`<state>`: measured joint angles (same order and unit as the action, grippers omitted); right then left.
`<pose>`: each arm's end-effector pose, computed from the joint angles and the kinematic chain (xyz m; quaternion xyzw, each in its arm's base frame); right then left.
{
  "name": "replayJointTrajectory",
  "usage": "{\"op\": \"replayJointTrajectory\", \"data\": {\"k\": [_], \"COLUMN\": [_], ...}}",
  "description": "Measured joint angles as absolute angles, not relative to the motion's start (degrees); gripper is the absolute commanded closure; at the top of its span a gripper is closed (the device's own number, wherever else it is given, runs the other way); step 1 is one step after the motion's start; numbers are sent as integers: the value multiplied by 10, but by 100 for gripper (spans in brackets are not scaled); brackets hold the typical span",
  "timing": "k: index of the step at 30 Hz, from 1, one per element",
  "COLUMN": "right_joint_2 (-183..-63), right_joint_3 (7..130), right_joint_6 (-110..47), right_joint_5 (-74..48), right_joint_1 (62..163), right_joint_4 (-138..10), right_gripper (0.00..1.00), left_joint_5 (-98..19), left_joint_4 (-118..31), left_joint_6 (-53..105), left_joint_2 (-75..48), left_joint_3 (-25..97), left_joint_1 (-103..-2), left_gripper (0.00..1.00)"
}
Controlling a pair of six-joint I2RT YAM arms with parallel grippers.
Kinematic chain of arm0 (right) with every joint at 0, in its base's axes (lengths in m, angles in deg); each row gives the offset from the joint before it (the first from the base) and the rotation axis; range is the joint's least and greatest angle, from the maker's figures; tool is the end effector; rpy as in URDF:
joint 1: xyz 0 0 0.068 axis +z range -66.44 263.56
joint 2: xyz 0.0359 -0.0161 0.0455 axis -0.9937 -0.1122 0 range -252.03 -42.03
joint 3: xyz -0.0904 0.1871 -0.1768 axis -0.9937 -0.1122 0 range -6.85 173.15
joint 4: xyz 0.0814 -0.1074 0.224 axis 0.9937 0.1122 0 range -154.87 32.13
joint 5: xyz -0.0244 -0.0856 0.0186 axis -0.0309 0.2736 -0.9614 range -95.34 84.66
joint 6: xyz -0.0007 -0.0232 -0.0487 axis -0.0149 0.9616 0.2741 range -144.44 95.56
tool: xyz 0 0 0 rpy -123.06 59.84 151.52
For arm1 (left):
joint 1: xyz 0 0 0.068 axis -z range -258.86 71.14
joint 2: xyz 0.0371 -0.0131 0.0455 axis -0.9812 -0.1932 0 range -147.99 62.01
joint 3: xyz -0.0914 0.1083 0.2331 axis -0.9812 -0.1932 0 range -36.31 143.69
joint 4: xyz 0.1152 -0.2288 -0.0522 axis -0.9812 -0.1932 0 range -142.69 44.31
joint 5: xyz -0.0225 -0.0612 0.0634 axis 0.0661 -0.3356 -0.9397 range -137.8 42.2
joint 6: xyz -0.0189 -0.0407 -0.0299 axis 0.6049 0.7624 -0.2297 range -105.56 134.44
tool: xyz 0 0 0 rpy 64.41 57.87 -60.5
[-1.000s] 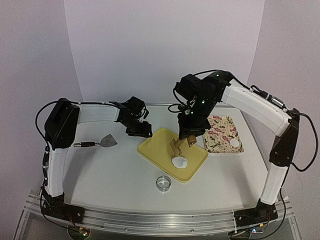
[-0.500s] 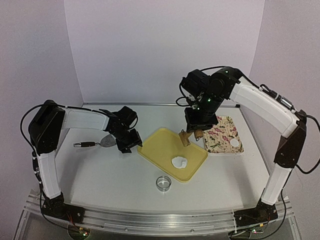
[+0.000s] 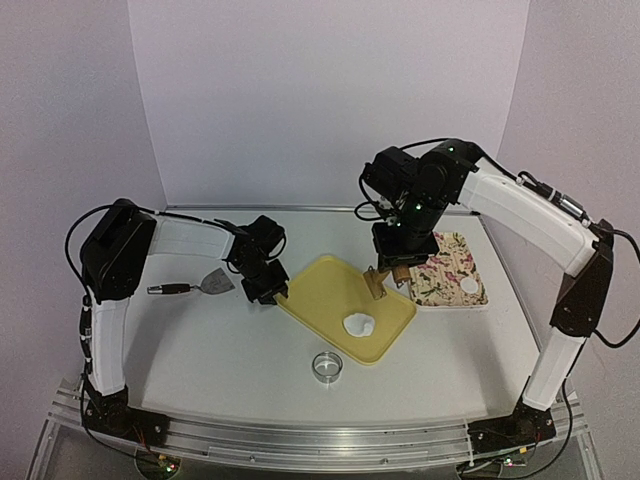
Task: Roll out the dumpling wrappers from the dough
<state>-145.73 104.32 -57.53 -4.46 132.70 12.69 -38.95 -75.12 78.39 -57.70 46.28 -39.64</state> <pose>0.2326 0.2681 0.3583 -0.1362 0.9754 0.1080 0.1353 0.3264 -0.2735 0.1426 -0.1937 0.9569 -0.2057 0.0667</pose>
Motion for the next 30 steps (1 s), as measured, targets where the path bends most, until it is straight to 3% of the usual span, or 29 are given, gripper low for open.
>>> {"op": "replayJointTrajectory", "data": {"k": [3, 19, 30], "right_joint_2": [-1457, -1509, -1558], "right_joint_3": [1043, 1037, 1109], "right_joint_6": [-563, -498, -485], "right_joint_5": [-45, -49, -69], "right_joint_1": [1327, 1327, 1327], "right_joint_4": [127, 128, 127], "right_gripper": [100, 100, 100], "left_joint_5": [-391, -410, -354], "left_joint_4": [-757, -734, -725], "left_joint_6": [764, 477, 275], "left_joint_2": [-601, -773, -780], "left_joint_3": [493, 754, 761], "left_joint_1": [-403, -453, -460], "left_gripper": [100, 100, 100]}}
